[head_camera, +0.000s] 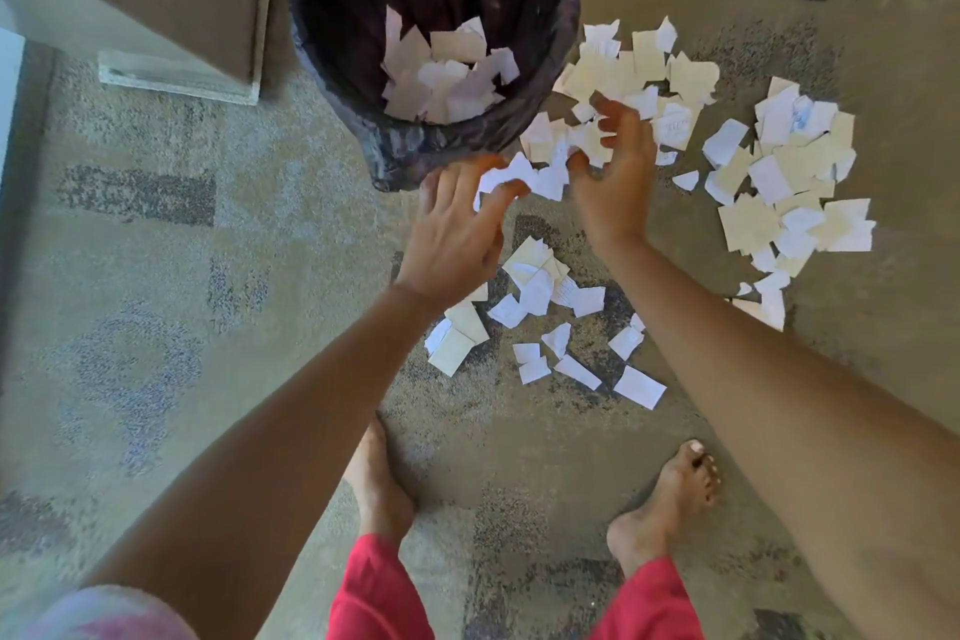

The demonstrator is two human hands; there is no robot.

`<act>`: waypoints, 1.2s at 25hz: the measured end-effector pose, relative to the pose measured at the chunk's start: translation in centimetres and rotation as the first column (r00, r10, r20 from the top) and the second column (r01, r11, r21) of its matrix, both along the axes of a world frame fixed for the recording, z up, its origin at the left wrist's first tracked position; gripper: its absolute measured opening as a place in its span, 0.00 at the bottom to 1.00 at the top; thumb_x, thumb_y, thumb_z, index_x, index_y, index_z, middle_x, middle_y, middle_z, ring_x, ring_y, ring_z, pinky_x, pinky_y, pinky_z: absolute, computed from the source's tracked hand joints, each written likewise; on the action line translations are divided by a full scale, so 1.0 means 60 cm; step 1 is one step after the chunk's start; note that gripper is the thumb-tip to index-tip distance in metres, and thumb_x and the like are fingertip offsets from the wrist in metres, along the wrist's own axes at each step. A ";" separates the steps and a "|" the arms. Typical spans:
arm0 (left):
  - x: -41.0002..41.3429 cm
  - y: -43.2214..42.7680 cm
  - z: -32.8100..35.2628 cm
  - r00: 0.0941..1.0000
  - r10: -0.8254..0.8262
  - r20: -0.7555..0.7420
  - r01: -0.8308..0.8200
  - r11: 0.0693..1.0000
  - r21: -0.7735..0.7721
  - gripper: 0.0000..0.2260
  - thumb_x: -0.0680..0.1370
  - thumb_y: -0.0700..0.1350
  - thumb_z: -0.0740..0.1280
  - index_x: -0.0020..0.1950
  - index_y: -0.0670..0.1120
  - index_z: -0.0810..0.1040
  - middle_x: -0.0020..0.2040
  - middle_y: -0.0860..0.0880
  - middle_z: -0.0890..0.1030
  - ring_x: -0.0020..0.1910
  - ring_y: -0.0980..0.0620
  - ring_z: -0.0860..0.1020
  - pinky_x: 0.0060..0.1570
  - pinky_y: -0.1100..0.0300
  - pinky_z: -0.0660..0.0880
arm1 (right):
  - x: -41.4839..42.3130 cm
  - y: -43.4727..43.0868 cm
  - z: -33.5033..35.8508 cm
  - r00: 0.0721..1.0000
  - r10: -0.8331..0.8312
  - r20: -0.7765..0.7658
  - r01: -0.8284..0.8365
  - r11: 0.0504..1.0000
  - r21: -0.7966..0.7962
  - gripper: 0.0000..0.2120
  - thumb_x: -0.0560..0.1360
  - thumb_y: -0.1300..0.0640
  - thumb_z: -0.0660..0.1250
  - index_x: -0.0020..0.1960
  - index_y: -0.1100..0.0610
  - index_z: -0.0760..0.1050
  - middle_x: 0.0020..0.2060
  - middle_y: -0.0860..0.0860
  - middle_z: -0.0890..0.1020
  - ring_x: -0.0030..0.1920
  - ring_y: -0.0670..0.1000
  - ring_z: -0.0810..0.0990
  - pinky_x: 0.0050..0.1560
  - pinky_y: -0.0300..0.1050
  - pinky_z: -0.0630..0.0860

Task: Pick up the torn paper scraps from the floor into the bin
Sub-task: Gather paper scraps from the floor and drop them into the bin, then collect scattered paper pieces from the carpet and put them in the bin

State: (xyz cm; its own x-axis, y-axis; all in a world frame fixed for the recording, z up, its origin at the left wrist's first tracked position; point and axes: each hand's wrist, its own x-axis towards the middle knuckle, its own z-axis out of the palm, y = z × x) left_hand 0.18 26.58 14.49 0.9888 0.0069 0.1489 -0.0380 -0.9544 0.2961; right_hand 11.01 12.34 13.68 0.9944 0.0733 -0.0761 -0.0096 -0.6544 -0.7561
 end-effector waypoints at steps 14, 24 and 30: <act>-0.172 -0.021 -0.296 0.630 0.051 -0.775 0.061 0.991 0.115 0.60 0.62 0.56 0.81 0.79 0.43 0.42 0.79 0.37 0.46 0.77 0.35 0.49 0.71 0.37 0.59 | -0.161 -0.095 -0.268 0.713 0.492 -0.499 -0.700 0.541 -0.466 0.37 0.68 0.48 0.74 0.71 0.54 0.62 0.71 0.58 0.64 0.69 0.62 0.62 0.59 0.61 0.74; -0.177 -0.037 -0.330 0.726 0.112 -0.679 0.049 0.976 0.214 0.63 0.57 0.57 0.82 0.79 0.44 0.46 0.73 0.37 0.60 0.70 0.36 0.63 0.66 0.42 0.68 | -0.172 -0.051 -0.320 0.647 0.447 -0.618 -0.762 0.341 -0.550 0.61 0.58 0.41 0.80 0.77 0.44 0.41 0.78 0.52 0.38 0.76 0.66 0.41 0.62 0.77 0.63; -0.190 -0.046 -0.324 0.681 0.199 -0.704 -0.092 0.978 0.188 0.51 0.61 0.52 0.82 0.75 0.42 0.56 0.62 0.40 0.72 0.59 0.39 0.75 0.60 0.45 0.69 | -0.194 -0.044 -0.315 0.682 0.432 -0.591 -0.729 0.334 -0.598 0.54 0.61 0.47 0.80 0.75 0.45 0.49 0.74 0.58 0.52 0.72 0.66 0.53 0.59 0.71 0.69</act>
